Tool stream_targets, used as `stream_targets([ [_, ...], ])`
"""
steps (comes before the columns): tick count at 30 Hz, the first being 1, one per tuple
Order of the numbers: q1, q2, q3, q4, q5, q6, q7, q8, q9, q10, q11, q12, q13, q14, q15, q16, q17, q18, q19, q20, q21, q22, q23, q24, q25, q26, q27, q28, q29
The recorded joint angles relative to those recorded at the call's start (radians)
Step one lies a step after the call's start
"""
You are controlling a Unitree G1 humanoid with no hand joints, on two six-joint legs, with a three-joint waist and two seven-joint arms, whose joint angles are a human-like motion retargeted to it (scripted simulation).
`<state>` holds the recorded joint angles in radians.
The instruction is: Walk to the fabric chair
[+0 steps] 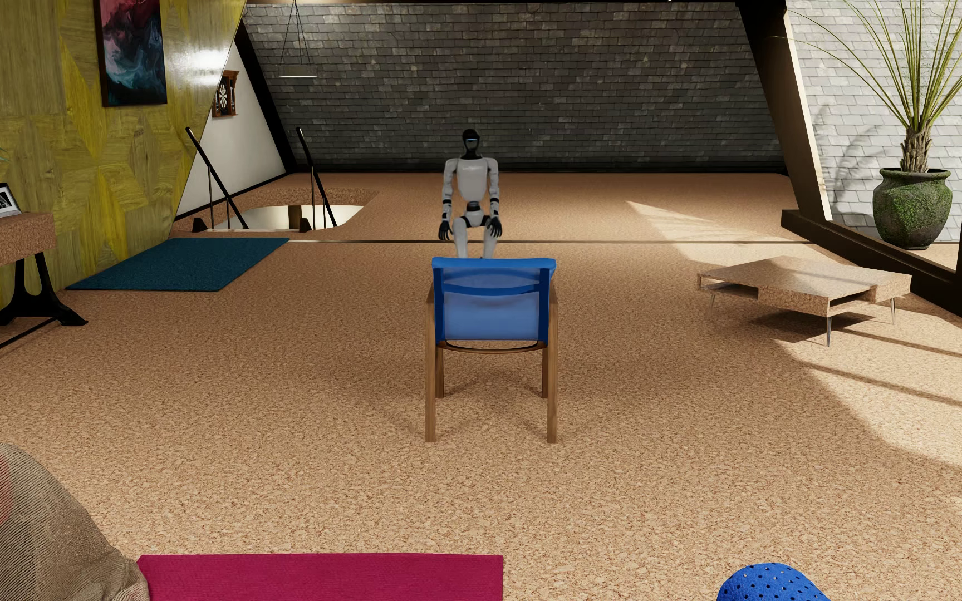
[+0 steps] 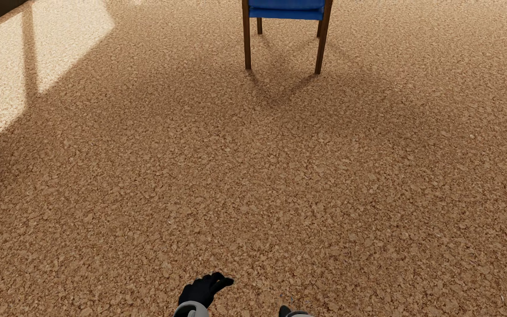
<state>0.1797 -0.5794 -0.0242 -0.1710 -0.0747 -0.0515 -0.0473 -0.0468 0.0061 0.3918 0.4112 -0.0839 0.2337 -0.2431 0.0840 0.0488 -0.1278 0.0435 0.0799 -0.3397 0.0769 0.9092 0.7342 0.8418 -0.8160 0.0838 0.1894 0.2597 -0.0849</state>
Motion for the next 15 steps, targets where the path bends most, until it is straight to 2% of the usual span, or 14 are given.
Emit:
stream_targets([
  [1, 0.005, 0.012, -0.005, 0.024, 0.025, 0.016, -0.001, -0.009, -0.003, 0.059, 0.053, 0.029, -0.003, 0.063, -0.026, -0.001, 0.014, -0.018, -0.044, 0.015, -0.014, 0.033, 0.018, 0.001, -0.002, 0.031, 0.007, 0.006, -0.002],
  [3, -0.073, 0.068, -0.016, 0.086, 0.070, 0.051, -0.016, -0.055, -0.003, 0.295, 0.096, 0.076, -0.023, 0.280, -0.105, 0.016, 0.049, -0.146, -0.095, 0.016, -0.046, 0.092, 0.046, 0.023, -0.001, 0.071, 0.022, -0.015, -0.002],
  [4, -0.151, 0.101, -0.023, 0.122, 0.087, 0.067, -0.022, -0.088, -0.001, 0.461, 0.103, 0.080, -0.011, 0.386, -0.139, 0.043, 0.061, -0.237, -0.112, -0.014, -0.060, 0.118, 0.059, 0.055, 0.003, 0.067, -0.003, -0.036, -0.018],
  [5, -0.243, 0.138, -0.030, 0.161, 0.102, 0.083, -0.023, -0.123, 0.002, 0.621, 0.101, 0.080, -0.015, 0.498, -0.171, 0.075, 0.071, -0.279, -0.122, -0.046, -0.068, 0.127, 0.070, 0.088, 0.001, 0.051, -0.023, -0.050, -0.027],
  [6, -0.333, 0.182, -0.033, 0.194, 0.115, 0.098, -0.022, -0.151, 0.006, 0.750, 0.091, 0.082, -0.026, 0.522, -0.200, 0.104, 0.074, -0.268, -0.129, -0.058, -0.065, 0.116, 0.077, 0.099, -0.007, 0.032, -0.039, -0.056, -0.031],
  [7, -0.424, 0.225, -0.033, 0.216, 0.131, 0.111, -0.023, -0.171, 0.011, 0.844, 0.083, 0.089, -0.042, 0.469, -0.229, 0.130, 0.073, -0.252, -0.131, -0.042, -0.056, 0.088, 0.084, 0.082, -0.020, 0.017, -0.052, -0.058, -0.032],
  [8, -0.502, 0.269, -0.028, 0.222, 0.148, 0.122, -0.022, -0.181, 0.016, 0.892, 0.074, 0.108, -0.066, 0.413, -0.256, 0.149, 0.071, -0.220, -0.132, -0.007, -0.041, 0.041, 0.089, 0.049, -0.035, 0.011, -0.055, -0.054, -0.029],
  [9, -0.571, 0.312, -0.019, 0.220, 0.164, 0.129, -0.024, -0.182, 0.020, 0.894, 0.066, 0.134, -0.095, 0.357, -0.284, 0.167, 0.067, -0.210, -0.132, 0.040, -0.030, -0.013, 0.101, 0.011, -0.051, 0.008, -0.063, -0.044, -0.027],
  [10, -0.634, 0.353, -0.007, 0.211, 0.180, 0.135, -0.031, -0.178, 0.024, 0.861, 0.062, 0.159, -0.120, 0.276, -0.311, 0.175, 0.064, -0.174, -0.133, 0.089, -0.020, -0.068, 0.104, -0.028, -0.064, 0.010, -0.071, -0.030, -0.025],
  [12, -0.727, 0.431, 0.020, 0.203, 0.205, 0.142, -0.034, -0.160, 0.028, 0.677, 0.042, 0.206, -0.162, 0.155, -0.357, 0.171, 0.054, -0.139, -0.137, 0.169, -0.003, -0.163, 0.081, -0.092, -0.073, 0.015, -0.094, -0.002, -0.029],
  [13, -0.754, 0.471, 0.034, 0.205, 0.214, 0.144, -0.028, -0.147, 0.028, 0.538, 0.024, 0.227, -0.178, 0.145, -0.373, 0.167, 0.048, -0.125, -0.138, 0.189, 0.004, -0.199, 0.061, -0.107, -0.071, 0.015, -0.105, 0.006, -0.035],
  [14, -0.766, 0.512, 0.048, 0.213, 0.222, 0.145, -0.014, -0.133, 0.028, 0.376, 0.001, 0.235, -0.191, 0.142, -0.385, 0.154, 0.040, -0.097, -0.138, 0.191, 0.013, -0.216, 0.042, -0.106, -0.062, 0.022, -0.114, 0.017, -0.042],
  [15, -0.763, 0.555, 0.060, 0.220, 0.230, 0.146, 0.005, -0.118, 0.026, 0.197, -0.028, 0.245, -0.204, 0.169, -0.391, 0.148, 0.033, -0.094, -0.138, 0.185, 0.022, -0.225, 0.026, -0.096, -0.051, 0.022, -0.119, 0.024, -0.047],
])
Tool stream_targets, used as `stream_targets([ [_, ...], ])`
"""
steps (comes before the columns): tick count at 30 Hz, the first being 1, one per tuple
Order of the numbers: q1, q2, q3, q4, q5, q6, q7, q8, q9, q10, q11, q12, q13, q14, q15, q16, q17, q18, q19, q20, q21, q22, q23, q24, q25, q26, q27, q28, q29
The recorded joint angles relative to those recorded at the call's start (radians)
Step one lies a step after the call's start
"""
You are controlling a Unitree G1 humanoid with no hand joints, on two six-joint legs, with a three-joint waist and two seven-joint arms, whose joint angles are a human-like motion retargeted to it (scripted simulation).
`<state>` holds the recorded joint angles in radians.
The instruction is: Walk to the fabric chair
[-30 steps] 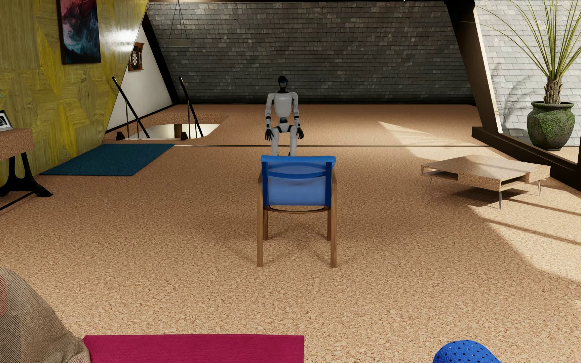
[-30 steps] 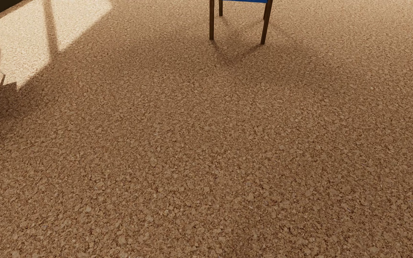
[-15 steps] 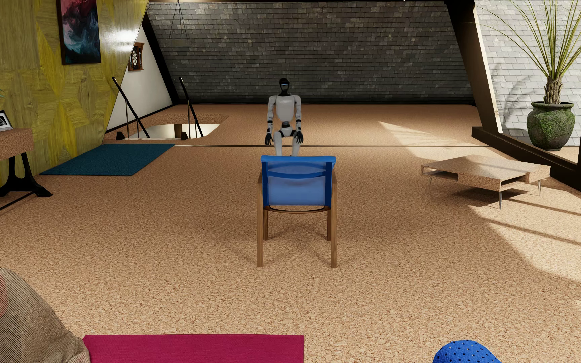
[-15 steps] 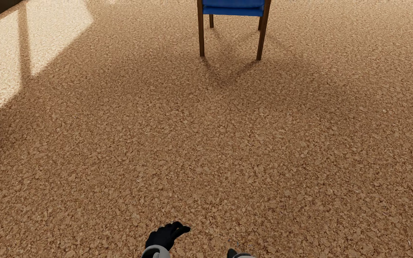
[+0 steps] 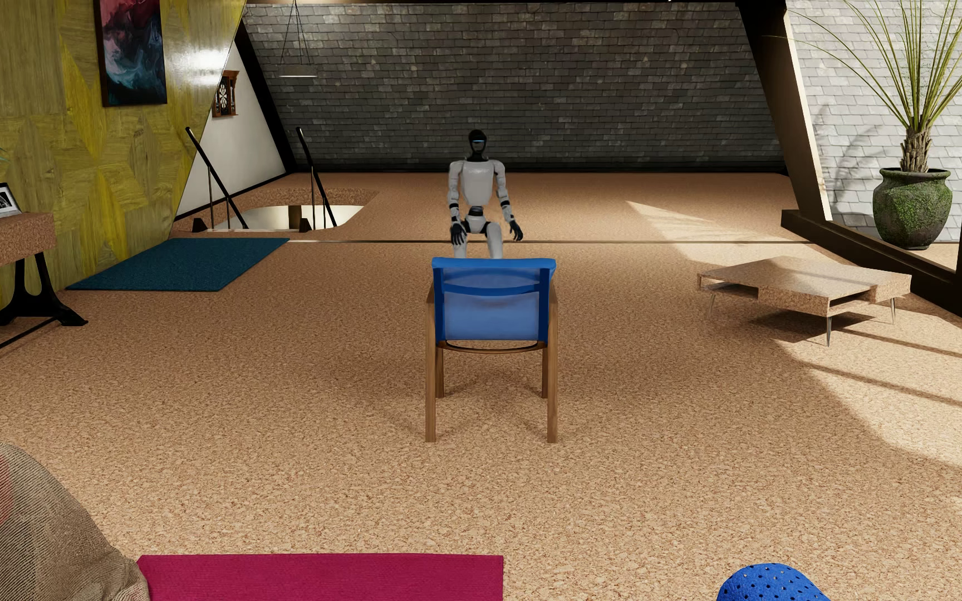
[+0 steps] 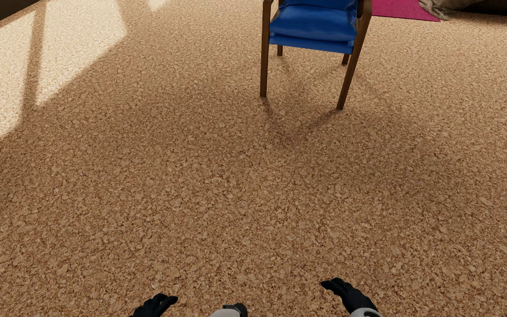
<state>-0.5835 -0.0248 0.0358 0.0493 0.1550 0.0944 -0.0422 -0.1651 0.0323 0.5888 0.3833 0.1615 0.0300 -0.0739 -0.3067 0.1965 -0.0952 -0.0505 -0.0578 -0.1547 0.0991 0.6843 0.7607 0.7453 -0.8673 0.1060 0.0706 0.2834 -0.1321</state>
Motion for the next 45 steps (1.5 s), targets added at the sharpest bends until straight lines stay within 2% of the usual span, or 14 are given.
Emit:
stream_targets([
  [3, 0.041, 0.116, 0.028, -0.007, 0.016, -0.002, 0.046, 0.048, -0.007, -0.403, -0.048, 0.033, -0.023, 0.047, -0.007, -0.014, -0.009, -0.023, 0.007, -0.016, 0.028, 0.019, -0.025, 0.051, 0.022, -0.004, -0.002, 0.028, -0.022],
  [7, 0.070, 0.221, 0.050, -0.051, -0.026, -0.034, 0.050, 0.107, -0.022, -0.246, 0.039, 0.081, 0.029, 0.209, 0.077, -0.079, -0.004, 0.079, 0.038, 0.015, 0.020, 0.124, -0.014, 0.077, 0.045, 0.006, 0.024, 0.054, -0.056],
  [9, 0.114, 0.181, 0.052, -0.088, -0.083, -0.070, 0.082, 0.125, -0.027, -0.189, 0.228, 0.084, 0.088, 0.167, 0.265, -0.105, 0.001, 0.099, 0.141, 0.011, -0.006, 0.199, 0.015, 0.093, 0.081, 0.007, 0.048, 0.047, -0.039],
  [13, 0.230, -0.144, 0.048, -0.165, -0.264, -0.134, 0.149, 0.107, -0.013, -0.159, 0.787, 0.010, 0.149, 0.035, 0.608, -0.122, -0.127, 0.128, 0.304, -0.040, 0.134, 0.276, -0.011, 0.158, -0.002, -0.028, -0.016, 0.037, 0.073],
  [19, 0.424, -0.466, -0.008, -0.253, -0.364, -0.170, 0.085, 0.058, 0.009, -0.144, 0.546, -0.186, 0.263, -0.128, 0.173, -0.135, -0.072, 0.148, 0.156, -0.075, -0.049, 0.236, -0.117, 0.159, 0.148, -0.088, 0.092, 0.049, -0.023],
  [21, 0.491, -0.492, -0.023, -0.263, -0.365, -0.170, 0.053, 0.012, 0.006, -0.174, 0.251, -0.229, 0.260, -0.157, 0.188, -0.132, -0.071, 0.149, 0.134, -0.098, -0.029, 0.187, -0.098, 0.147, 0.123, -0.114, 0.093, 0.056, 0.007],
  [25, 0.626, -0.483, -0.034, -0.269, -0.312, -0.164, 0.000, 0.011, -0.005, -0.228, -0.184, -0.268, 0.256, -0.196, 0.227, -0.141, -0.061, 0.145, 0.264, -0.144, -0.030, 0.133, -0.079, 0.115, 0.070, -0.133, 0.085, 0.062, 0.049],
  [27, 0.688, -0.476, -0.040, -0.253, -0.298, -0.158, -0.019, 0.006, -0.014, -0.223, -0.130, -0.259, 0.255, -0.193, 0.316, -0.142, -0.038, 0.137, 0.178, -0.157, -0.049, 0.141, -0.075, 0.107, 0.070, -0.121, 0.087, 0.065, 0.043],
  [29, 0.734, -0.448, -0.047, -0.222, -0.282, -0.143, -0.029, -0.015, -0.028, -0.186, -0.061, -0.228, 0.248, -0.142, 0.417, -0.140, -0.018, 0.134, 0.116, -0.158, -0.060, 0.179, -0.055, 0.104, 0.061, -0.095, 0.097, 0.059, 0.043],
  [33, 0.630, -0.341, -0.061, -0.106, -0.195, -0.087, -0.012, -0.085, -0.042, 0.157, -0.025, -0.156, 0.211, 0.170, 0.315, -0.101, 0.031, 0.058, 0.045, -0.181, -0.081, 0.284, -0.016, 0.133, 0.054, -0.022, 0.105, -0.055, 0.039],
  [36, 0.406, -0.269, -0.066, 0.062, -0.123, -0.039, 0.040, -0.159, -0.035, 0.546, -0.008, -0.135, 0.188, 0.387, 0.232, -0.009, 0.044, -0.126, 0.017, -0.239, -0.073, 0.276, -0.010, 0.180, 0.054, -0.049, 0.058, -0.134, 0.017],
  [41, 0.145, -0.145, -0.033, 0.088, -0.027, 0.002, 0.021, -0.156, -0.020, 0.509, 0.008, -0.026, 0.087, -0.050, 0.126, -0.002, 0.059, -0.052, 0.000, -0.039, -0.074, 0.155, 0.029, 0.019, 0.024, 0.020, 0.045, -0.040, -0.014],
  [43, 0.111, -0.097, -0.008, 0.071, -0.009, 0.003, 0.015, -0.117, -0.021, 0.233, -0.019, -0.008, 0.067, -0.102, 0.112, -0.009, 0.045, 0.014, 0.002, -0.026, -0.039, 0.135, -0.004, 0.016, 0.024, 0.026, 0.013, -0.029, -0.008],
  [45, 0.127, -0.044, 0.019, -0.022, 0.001, -0.003, -0.133, -0.061, -0.025, -0.094, -0.070, 0.006, 0.052, 0.019, 0.121, -0.020, 0.024, 0.000, 0.007, -0.031, 0.002, 0.137, -0.032, 0.034, 0.030, 0.023, -0.010, -0.032, 0.006],
])
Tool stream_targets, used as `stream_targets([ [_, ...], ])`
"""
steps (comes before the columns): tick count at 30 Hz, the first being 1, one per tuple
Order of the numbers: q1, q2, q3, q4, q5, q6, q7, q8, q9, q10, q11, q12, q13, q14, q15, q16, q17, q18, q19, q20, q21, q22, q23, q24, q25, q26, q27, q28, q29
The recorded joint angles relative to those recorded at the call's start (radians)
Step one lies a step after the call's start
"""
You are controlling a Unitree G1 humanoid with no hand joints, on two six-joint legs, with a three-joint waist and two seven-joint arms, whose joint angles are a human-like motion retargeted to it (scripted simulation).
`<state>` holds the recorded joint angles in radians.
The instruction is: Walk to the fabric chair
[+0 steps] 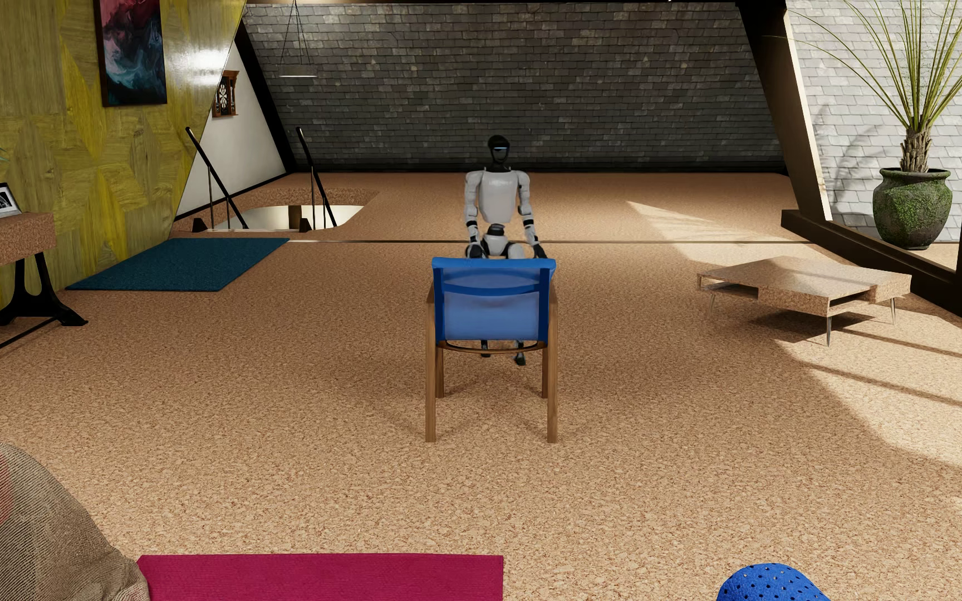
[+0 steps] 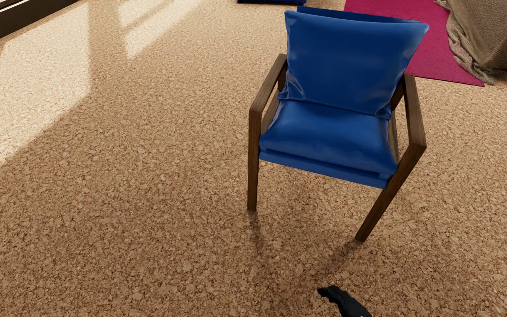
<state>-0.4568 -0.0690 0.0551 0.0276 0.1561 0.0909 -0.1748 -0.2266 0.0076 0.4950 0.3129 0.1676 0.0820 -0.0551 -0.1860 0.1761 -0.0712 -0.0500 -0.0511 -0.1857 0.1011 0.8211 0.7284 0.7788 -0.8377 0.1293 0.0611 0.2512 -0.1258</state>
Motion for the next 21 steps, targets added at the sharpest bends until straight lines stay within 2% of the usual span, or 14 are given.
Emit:
stream_targets([
  [1, 0.022, 0.022, 0.010, -0.040, 0.007, -0.004, -0.097, 0.028, 0.000, -0.090, -0.006, 0.009, -0.006, 0.123, -0.003, -0.005, -0.004, -0.017, 0.003, 0.001, 0.017, 0.004, -0.004, 0.007, 0.004, 0.000, -0.001, 0.000, 0.006],
  [2, 0.034, 0.041, 0.015, -0.046, 0.012, -0.006, -0.122, 0.052, 0.003, -0.080, 0.001, 0.016, -0.011, 0.134, -0.008, -0.010, -0.003, -0.004, 0.007, 0.001, 0.028, 0.012, -0.003, 0.015, 0.007, 0.001, 0.005, -0.001, 0.006],
  [5, 0.107, 0.091, 0.017, -0.008, 0.010, -0.017, -0.038, 0.127, -0.002, -0.095, 0.008, 0.027, -0.023, 0.086, 0.025, -0.040, 0.010, 0.036, 0.054, 0.000, 0.028, 0.048, 0.034, 0.037, 0.017, 0.013, 0.049, -0.029, -0.012],
  [7, 0.158, 0.100, 0.012, 0.002, -0.007, -0.029, 0.016, 0.174, -0.012, -0.152, 0.018, 0.007, -0.012, 0.093, 0.071, -0.053, 0.019, 0.055, 0.100, -0.021, 0.016, 0.074, 0.057, 0.055, 0.024, 0.012, 0.071, -0.095, -0.013],
  [9, 0.193, 0.103, 0.011, -0.004, -0.025, -0.039, 0.049, 0.212, -0.017, -0.181, 0.038, -0.039, 0.021, 0.086, 0.100, -0.045, 0.010, 0.068, 0.143, -0.062, 0.027, 0.077, 0.059, 0.099, 0.025, -0.011, 0.055, -0.150, -0.001],
  [10, 0.206, 0.107, 0.012, -0.009, -0.033, -0.043, 0.061, 0.223, -0.018, -0.185, 0.045, -0.060, 0.034, 0.077, 0.107, -0.041, 0.002, 0.074, 0.159, -0.070, 0.042, 0.062, 0.065, 0.111, 0.020, -0.017, 0.047, -0.151, 0.009],
  [11, 0.216, 0.113, 0.014, -0.015, -0.042, -0.048, 0.070, 0.230, -0.019, -0.186, 0.048, -0.078, 0.048, 0.068, 0.113, -0.040, -0.004, 0.079, 0.173, -0.058, 0.063, 0.048, 0.074, 0.107, 0.013, -0.025, 0.053, -0.135, 0.020],
  [15, 0.252, 0.142, 0.021, -0.039, -0.070, -0.065, 0.091, 0.259, -0.029, -0.190, 0.043, -0.133, 0.072, 0.035, 0.137, -0.076, -0.024, 0.092, 0.209, 0.019, 0.098, -0.020, 0.146, 0.033, -0.011, -0.026, 0.105, -0.064, 0.069],
  [18, 0.268, 0.141, 0.024, -0.053, -0.083, -0.074, 0.097, 0.274, -0.035, -0.191, 0.065, -0.161, 0.067, 0.010, 0.153, -0.082, -0.031, 0.096, 0.209, -0.003, 0.097, -0.042, 0.155, 0.030, -0.012, -0.035, 0.107, -0.055, 0.069],
  [21, 0.281, 0.133, 0.021, -0.069, -0.096, -0.082, 0.099, 0.280, -0.040, -0.198, 0.098, -0.180, 0.063, -0.009, 0.161, -0.075, -0.027, 0.101, 0.210, -0.064, 0.079, -0.012, 0.112, 0.049, 0.009, -0.042, 0.090, -0.075, 0.037],
])
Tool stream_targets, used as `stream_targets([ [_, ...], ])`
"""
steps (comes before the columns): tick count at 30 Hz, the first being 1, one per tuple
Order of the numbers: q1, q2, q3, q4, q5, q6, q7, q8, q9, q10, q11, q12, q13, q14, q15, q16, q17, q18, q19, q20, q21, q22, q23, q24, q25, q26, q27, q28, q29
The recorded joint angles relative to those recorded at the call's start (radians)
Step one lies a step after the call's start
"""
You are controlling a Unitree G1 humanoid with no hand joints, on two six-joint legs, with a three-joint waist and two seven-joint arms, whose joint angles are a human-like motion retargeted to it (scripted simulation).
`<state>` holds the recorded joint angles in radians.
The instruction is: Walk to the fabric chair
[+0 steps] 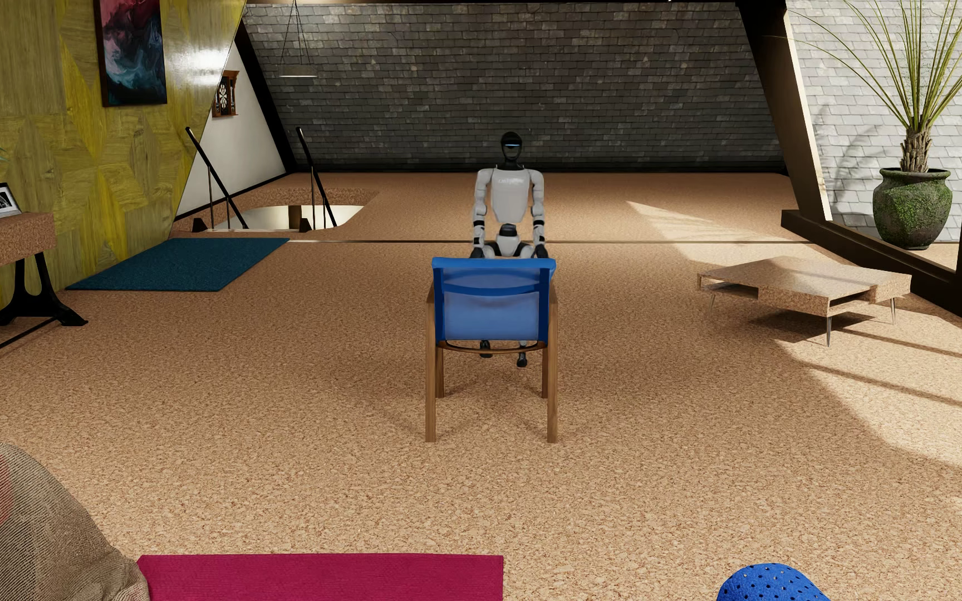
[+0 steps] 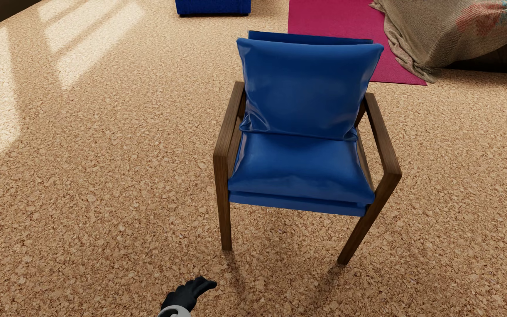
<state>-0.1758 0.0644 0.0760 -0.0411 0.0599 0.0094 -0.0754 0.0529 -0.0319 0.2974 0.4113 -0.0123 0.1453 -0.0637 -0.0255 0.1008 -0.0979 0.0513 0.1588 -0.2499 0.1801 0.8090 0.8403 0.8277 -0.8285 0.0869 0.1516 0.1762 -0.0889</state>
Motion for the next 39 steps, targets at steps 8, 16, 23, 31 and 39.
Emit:
stream_targets([
  [8, 0.001, -0.053, 0.002, -0.046, -0.035, -0.019, -0.008, -0.012, -0.008, 0.016, 0.119, 0.035, -0.032, -0.037, 0.020, -0.016, -0.005, 0.019, 0.006, -0.027, 0.011, 0.163, -0.094, 0.035, 0.032, 0.041, -0.027, -0.002, -0.017],
  [16, -0.008, -0.120, 0.012, -0.088, -0.067, -0.039, -0.020, -0.021, -0.010, 0.045, 0.258, 0.090, -0.035, -0.064, 0.054, -0.004, -0.033, 0.030, 0.045, 0.005, 0.003, 0.165, -0.040, 0.042, 0.020, 0.062, -0.013, -0.009, 0.000],
  [23, -0.025, -0.211, 0.008, -0.100, -0.113, -0.059, 0.006, -0.060, -0.004, 0.059, 0.407, 0.076, -0.025, -0.077, 0.017, -0.003, -0.041, 0.019, 0.083, 0.036, -0.021, 0.152, -0.054, 0.041, 0.015, 0.043, -0.017, 0.001, -0.001],
  [31, -0.020, -0.226, -0.012, -0.092, -0.192, -0.068, -0.017, -0.175, 0.000, 0.024, 0.130, 0.003, -0.017, -0.060, -0.222, -0.009, -0.022, 0.001, -0.056, 0.026, -0.019, 0.127, -0.073, 0.047, 0.013, 0.018, -0.011, 0.006, -0.003],
  [39, -0.018, -0.245, -0.019, -0.076, -0.113, -0.060, -0.061, -0.034, 0.012, 0.007, 0.003, -0.004, -0.013, -0.043, -0.206, -0.016, -0.022, -0.032, -0.084, 0.006, -0.035, 0.129, -0.079, 0.038, 0.013, 0.020, -0.010, 0.009, -0.009],
])
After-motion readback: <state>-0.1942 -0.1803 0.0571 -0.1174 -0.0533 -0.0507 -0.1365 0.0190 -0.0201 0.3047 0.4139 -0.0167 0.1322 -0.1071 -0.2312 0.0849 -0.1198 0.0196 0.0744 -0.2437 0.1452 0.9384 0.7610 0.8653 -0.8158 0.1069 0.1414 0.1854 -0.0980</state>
